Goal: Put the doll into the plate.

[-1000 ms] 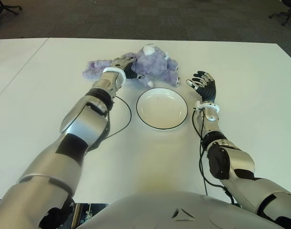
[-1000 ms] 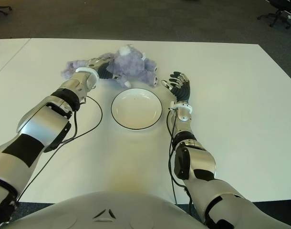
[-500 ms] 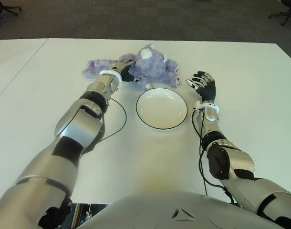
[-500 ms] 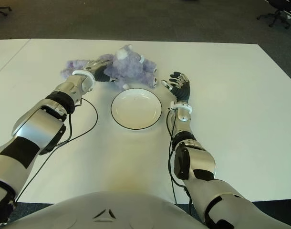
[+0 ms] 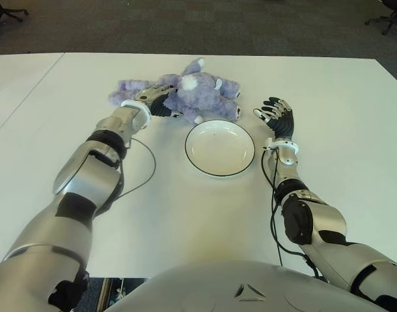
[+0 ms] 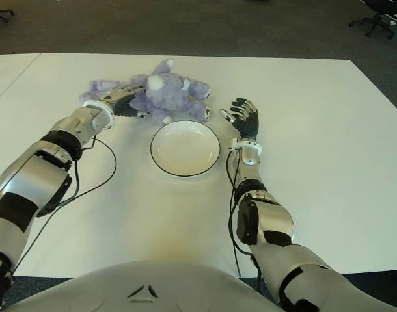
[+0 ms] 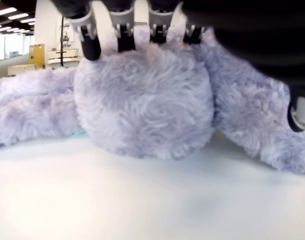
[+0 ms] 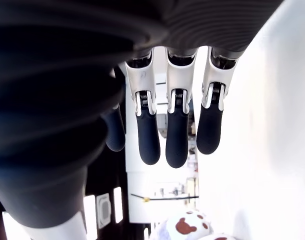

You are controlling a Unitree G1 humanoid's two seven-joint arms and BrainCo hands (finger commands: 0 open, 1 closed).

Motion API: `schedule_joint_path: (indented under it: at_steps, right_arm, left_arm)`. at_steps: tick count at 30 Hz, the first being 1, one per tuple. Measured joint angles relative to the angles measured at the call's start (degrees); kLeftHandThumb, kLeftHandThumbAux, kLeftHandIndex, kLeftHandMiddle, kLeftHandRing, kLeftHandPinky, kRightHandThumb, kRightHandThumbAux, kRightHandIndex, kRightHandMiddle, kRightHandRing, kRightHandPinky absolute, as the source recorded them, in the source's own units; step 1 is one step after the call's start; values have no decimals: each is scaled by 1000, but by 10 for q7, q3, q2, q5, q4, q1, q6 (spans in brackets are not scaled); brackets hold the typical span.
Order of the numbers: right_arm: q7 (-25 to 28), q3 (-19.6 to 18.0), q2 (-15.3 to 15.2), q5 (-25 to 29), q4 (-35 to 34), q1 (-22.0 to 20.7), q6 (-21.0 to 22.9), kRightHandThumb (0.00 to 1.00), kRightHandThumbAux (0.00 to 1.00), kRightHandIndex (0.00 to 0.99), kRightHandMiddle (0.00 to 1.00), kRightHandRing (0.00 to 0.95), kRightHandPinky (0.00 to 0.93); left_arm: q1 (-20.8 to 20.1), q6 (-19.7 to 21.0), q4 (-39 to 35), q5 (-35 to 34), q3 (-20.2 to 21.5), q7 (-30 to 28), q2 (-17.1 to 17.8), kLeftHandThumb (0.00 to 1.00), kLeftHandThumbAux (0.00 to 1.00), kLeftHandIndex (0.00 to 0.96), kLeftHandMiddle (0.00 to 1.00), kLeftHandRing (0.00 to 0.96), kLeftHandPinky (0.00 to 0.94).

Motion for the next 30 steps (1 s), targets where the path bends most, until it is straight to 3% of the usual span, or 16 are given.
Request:
schedule_joint_path:
  at_steps: [7, 15, 23, 30]
  right_arm:
    - [12, -3, 2, 8, 0, -1, 0, 80, 882, 284, 336, 357, 365]
    - [19, -3, 2, 10, 0, -1, 0, 26, 883, 278, 334, 348, 339]
    - [21, -3, 0, 11, 0, -1, 0, 10, 873, 282, 336, 342, 334]
    - [25, -4, -2, 11, 0, 1, 0, 31, 877, 280, 339, 355, 366]
  left_arm:
    - [74, -65, -85, -34, 14, 0, 84, 159, 288, 0, 0, 0, 0]
    - [201, -72, -218, -73, 45, -6, 168, 185, 260, 0, 0, 0, 0]
    - [358, -18, -405, -106, 93, -54, 239, 211, 231, 0, 0, 0, 0]
    - [451, 44, -558, -121, 136, -110, 281, 214, 228, 0, 0, 0, 0]
